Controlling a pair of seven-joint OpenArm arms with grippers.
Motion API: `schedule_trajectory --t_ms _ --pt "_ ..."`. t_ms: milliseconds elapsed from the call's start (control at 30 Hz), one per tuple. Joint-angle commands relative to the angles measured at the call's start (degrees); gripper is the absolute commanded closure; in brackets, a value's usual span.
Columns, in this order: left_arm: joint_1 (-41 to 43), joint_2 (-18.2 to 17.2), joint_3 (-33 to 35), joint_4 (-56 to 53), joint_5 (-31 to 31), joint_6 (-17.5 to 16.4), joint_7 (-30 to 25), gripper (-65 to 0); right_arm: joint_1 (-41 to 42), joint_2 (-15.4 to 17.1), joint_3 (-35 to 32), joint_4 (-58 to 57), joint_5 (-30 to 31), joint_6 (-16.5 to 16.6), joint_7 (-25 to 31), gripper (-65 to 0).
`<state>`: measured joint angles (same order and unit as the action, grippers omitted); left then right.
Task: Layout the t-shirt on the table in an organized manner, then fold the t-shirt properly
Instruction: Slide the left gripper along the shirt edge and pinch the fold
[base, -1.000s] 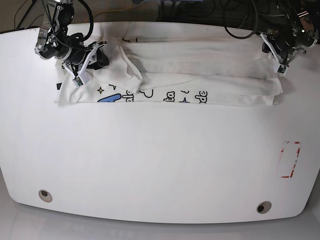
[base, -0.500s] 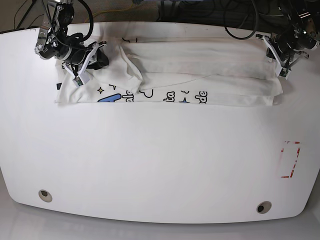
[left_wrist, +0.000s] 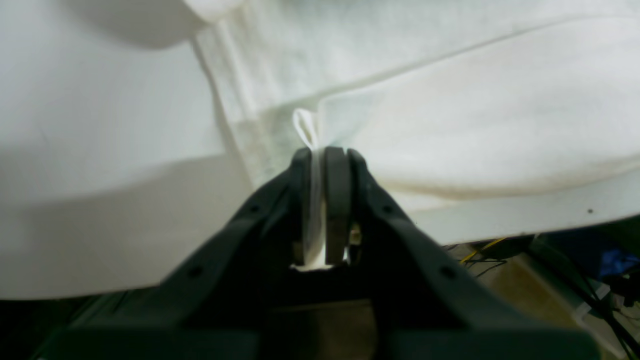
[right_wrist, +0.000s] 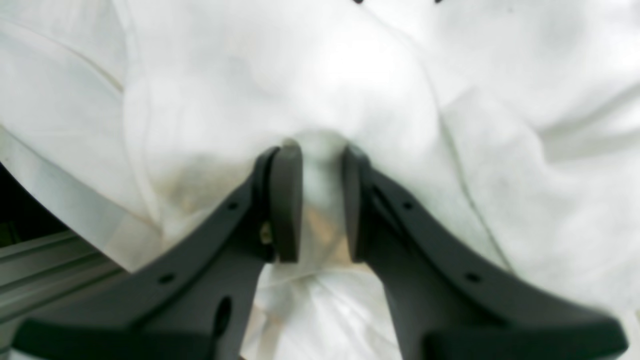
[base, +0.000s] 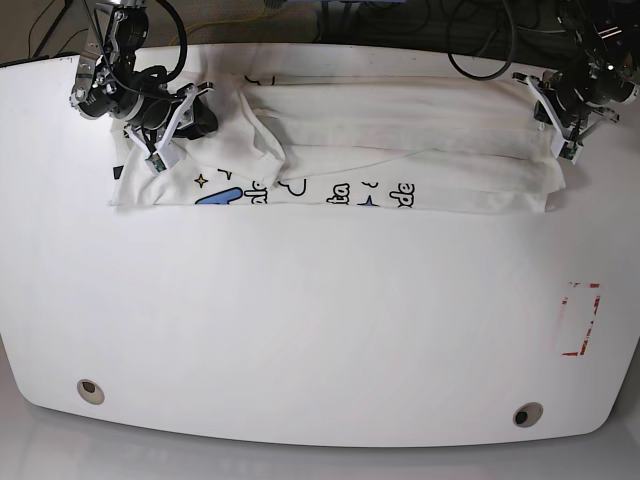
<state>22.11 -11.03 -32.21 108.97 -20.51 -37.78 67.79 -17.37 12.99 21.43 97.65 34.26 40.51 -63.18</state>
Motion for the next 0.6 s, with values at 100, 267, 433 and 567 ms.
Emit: schedule_trajectory --t_ms 100,267,433,567 --pt "-2.5 -0.9 -0.4 0.8 0.1 0.3 -0.3 -3.1 -0.1 0.4 0.2 0.1 -2.1 -0.5 -1.5 -14.4" --pt "-4.4 -2.2 -0.5 0.8 0.1 0.3 -0.3 -3.1 -0.1 0.4 0.2 0.1 -2.1 -0.5 -1.5 -14.4" --pt "-6.2 -2.8 -0.5 0.6 0.2 0.3 -0.3 -3.1 -0.1 0.4 0.3 0.1 -2.0 -0.5 -1.5 -14.4" --pt "-7.4 -2.8 -0.4 -0.4 0.6 0.4 -0.3 -3.1 -0.1 0.4 0.3 0.2 -2.0 -0.5 -1.5 -14.4"
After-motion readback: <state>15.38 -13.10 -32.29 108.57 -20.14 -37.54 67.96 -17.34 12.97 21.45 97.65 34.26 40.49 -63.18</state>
